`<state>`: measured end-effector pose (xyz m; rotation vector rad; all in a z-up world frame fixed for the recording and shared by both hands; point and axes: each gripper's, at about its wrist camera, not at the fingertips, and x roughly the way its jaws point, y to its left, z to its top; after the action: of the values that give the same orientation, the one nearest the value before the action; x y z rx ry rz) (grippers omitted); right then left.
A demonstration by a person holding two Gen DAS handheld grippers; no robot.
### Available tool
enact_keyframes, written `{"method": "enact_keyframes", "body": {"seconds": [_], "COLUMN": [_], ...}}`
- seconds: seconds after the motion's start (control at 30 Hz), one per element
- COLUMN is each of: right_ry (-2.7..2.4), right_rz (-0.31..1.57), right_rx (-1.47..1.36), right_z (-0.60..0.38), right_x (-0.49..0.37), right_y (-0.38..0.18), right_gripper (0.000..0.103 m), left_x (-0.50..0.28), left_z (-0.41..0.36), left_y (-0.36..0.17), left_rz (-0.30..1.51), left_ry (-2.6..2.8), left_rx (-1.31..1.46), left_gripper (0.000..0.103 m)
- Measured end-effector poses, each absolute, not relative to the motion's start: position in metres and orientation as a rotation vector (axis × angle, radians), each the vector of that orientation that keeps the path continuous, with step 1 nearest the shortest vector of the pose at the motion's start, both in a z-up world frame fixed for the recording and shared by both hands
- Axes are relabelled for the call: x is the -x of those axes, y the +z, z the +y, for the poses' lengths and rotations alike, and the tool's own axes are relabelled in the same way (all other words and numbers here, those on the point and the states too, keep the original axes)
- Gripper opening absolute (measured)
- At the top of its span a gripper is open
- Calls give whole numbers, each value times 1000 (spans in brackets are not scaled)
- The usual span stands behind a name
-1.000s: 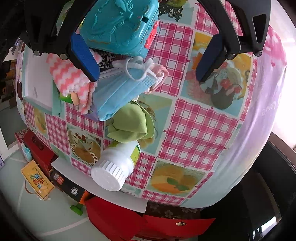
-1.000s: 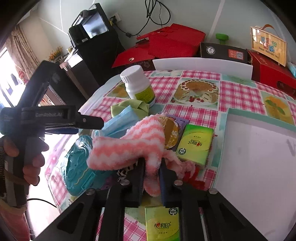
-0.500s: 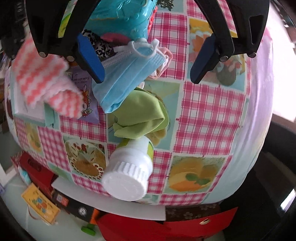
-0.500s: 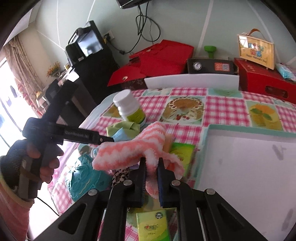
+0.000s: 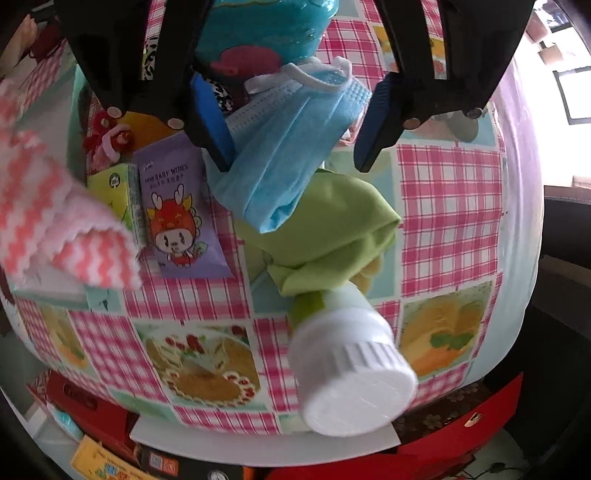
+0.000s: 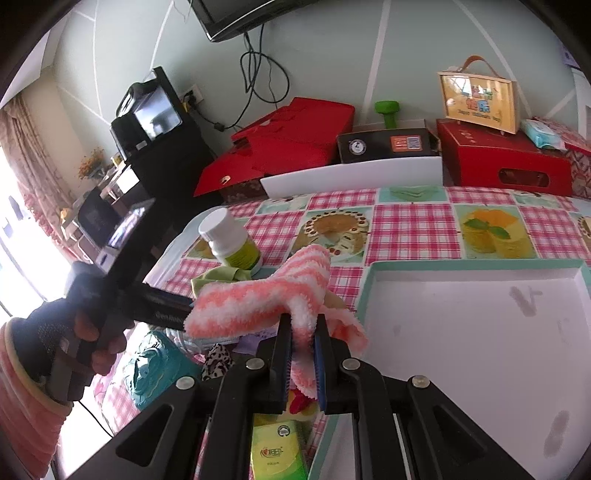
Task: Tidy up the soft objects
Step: 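Lift the pink towel with the right gripper while the left gripper grasps the blue mask, then carry the towel and mask over the white tray with both grippers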
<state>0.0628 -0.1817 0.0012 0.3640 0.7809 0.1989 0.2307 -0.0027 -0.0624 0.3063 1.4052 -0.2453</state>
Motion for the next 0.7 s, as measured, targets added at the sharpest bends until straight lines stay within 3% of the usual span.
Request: {"method": "enact_keyframes", "body": {"seconds": [0.1,0.3,0.7], "right_ry": [199,195,202], "right_rz": [775,780,759], "right_rx": [-370,-389,-414], "right_z": [-183,-187,-193], "right_x": [-62,-61,-58], "right_y": [2,1,6], "right_gripper": [11,11,11], "left_x": [-228,-220,-195], "left_z": [-9,-18,11], "left_y": [-64,-58,-13], "left_rz": [1415,1405,1268], "left_ry": [-267,-250,-262], "left_rx": [-317,-324,-170], "left_gripper": [48,30,16]}}
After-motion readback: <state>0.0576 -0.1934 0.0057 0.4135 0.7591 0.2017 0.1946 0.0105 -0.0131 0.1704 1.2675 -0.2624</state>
